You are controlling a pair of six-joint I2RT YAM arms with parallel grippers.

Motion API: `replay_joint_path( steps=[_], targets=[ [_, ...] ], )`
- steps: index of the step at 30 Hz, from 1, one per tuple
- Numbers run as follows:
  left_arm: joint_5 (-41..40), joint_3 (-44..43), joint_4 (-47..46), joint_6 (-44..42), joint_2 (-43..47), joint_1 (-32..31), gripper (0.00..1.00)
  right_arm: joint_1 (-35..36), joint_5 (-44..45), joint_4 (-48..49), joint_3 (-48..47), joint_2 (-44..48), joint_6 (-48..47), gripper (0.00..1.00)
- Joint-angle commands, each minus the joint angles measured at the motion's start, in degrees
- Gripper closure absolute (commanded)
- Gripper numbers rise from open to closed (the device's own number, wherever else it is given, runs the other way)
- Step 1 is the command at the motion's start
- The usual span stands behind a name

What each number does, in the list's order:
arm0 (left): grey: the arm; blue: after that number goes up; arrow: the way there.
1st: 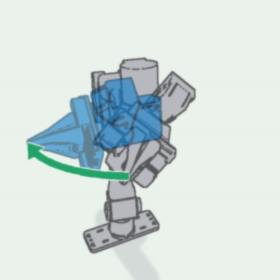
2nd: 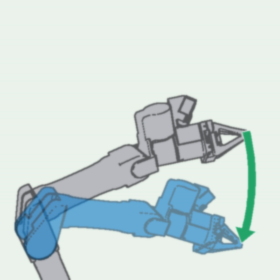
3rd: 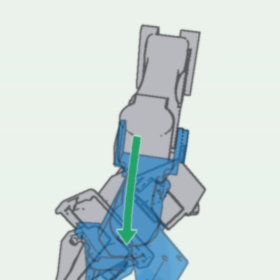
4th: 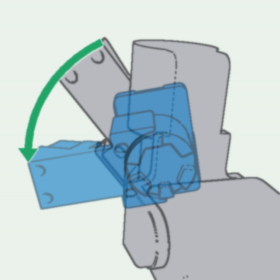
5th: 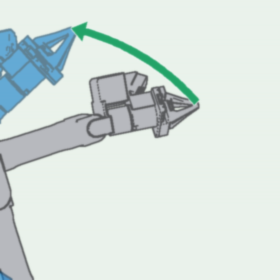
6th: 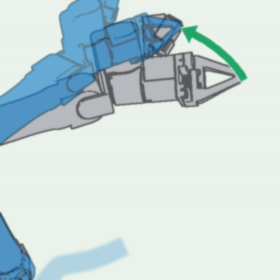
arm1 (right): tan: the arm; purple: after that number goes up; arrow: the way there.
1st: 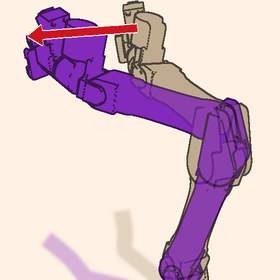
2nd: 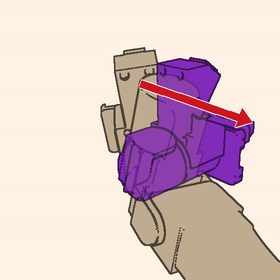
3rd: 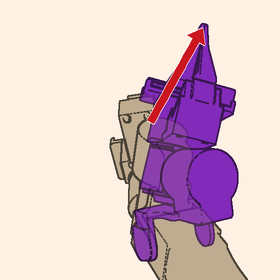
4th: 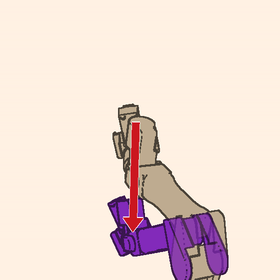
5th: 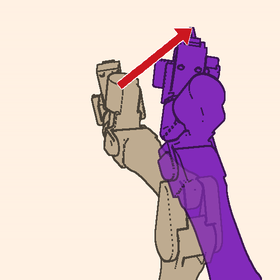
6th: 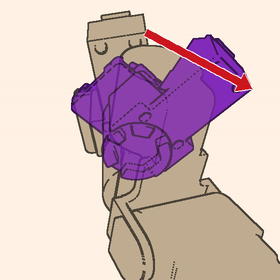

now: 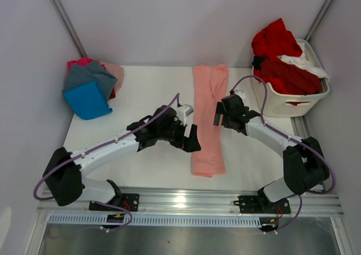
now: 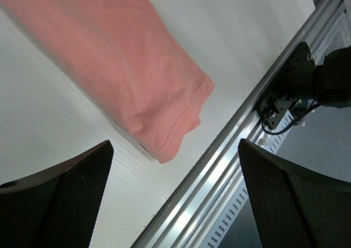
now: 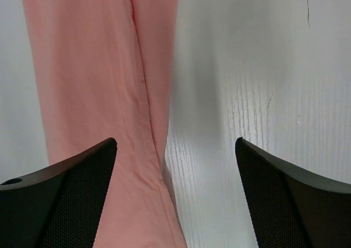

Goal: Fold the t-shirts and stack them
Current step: Grab the bottom of the folded rectangular tshirt with right arm

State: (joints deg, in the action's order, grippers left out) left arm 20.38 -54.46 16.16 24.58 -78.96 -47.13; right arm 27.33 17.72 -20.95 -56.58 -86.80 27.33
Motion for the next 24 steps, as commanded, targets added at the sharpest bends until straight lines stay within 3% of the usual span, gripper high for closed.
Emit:
replay_joint_path(
  steps=[1,3,4,10,12,15,24],
  targets=[
    [-13.5,-1.4,7.8,6.1,7.7,0.1,0.01,1.0,1.9,2.4,1.3,3.7,-1.1,0.07],
    [-14.4,-0.3,7.7,6.5,8.4,0.5,0.01,1.3,2.1,2.8,2.0,4.5,-1.1,0.07],
    [-10.1,0.2,6.4,4.9,7.9,0.4,0.01,1.4,2.0,2.9,2.3,4.7,-1.1,0.07],
    [-8.0,-9.3,9.5,-2.5,-2.0,-3.5,0.01,1.4,2.1,2.8,2.3,5.2,-1.8,0.06],
    [-10.6,-10.4,10.8,-4.2,-3.7,-5.0,0.02,1.4,3.2,2.6,2.3,5.4,-2.0,0.06],
    [-14.7,-11.6,13.3,-4.5,-7.9,-5.7,0.13,1.3,4.3,1.8,2.5,6.1,-2.2,0.05],
    [-40.4,-6.5,14.1,-6.0,-14.6,-20.0,0.15,1.3,7.2,-0.3,3.8,7.8,-1.8,0.05]
  ],
)
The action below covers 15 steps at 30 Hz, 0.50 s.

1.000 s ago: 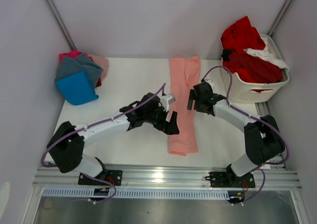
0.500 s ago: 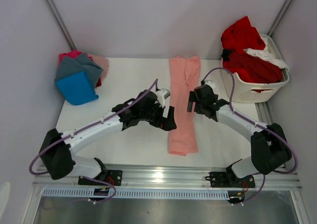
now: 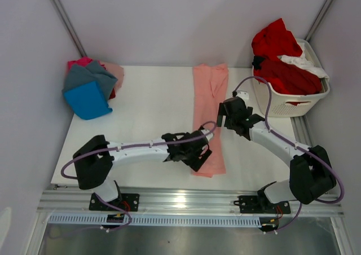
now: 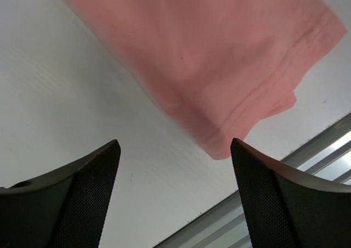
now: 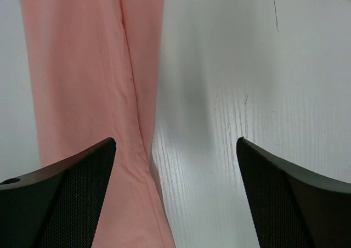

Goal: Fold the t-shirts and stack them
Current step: Grab the bottom of the folded rectangular tshirt with right arm

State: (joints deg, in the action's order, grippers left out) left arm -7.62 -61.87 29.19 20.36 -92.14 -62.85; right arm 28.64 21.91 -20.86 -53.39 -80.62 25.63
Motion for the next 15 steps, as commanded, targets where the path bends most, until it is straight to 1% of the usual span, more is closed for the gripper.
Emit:
replay_joint_path(
  steps=[1,5,8,9,12,15],
  targets=[
    [-13.2,0.8,0.9,-2.1,-2.0,-5.1,0.15,0.0,3.0,-0.5,0.7,1.7,-0.1,0.05],
    [-16.3,1.5,-0.8,-1.9,-2.6,-8.1,0.17,0.4,3.7,-1.6,0.9,1.7,0.5,0.05],
    [-17.5,2.1,-0.5,-0.5,-3.5,-9.0,0.21,1.0,3.9,-2.2,1.7,2.1,0.7,0.05],
    [-17.8,1.9,-0.2,-0.4,-3.8,-9.2,0.24,1.2,3.9,-2.4,1.9,2.3,0.7,0.05],
    [-21.2,0.8,1.0,0.2,-5.2,-9.9,0.27,1.7,4.0,-2.7,2.2,2.5,1.0,0.05],
    [-21.5,0.2,0.5,0.7,-5.5,-10.0,0.29,2.2,4.0,-2.9,2.2,2.7,1.4,0.05]
  ],
)
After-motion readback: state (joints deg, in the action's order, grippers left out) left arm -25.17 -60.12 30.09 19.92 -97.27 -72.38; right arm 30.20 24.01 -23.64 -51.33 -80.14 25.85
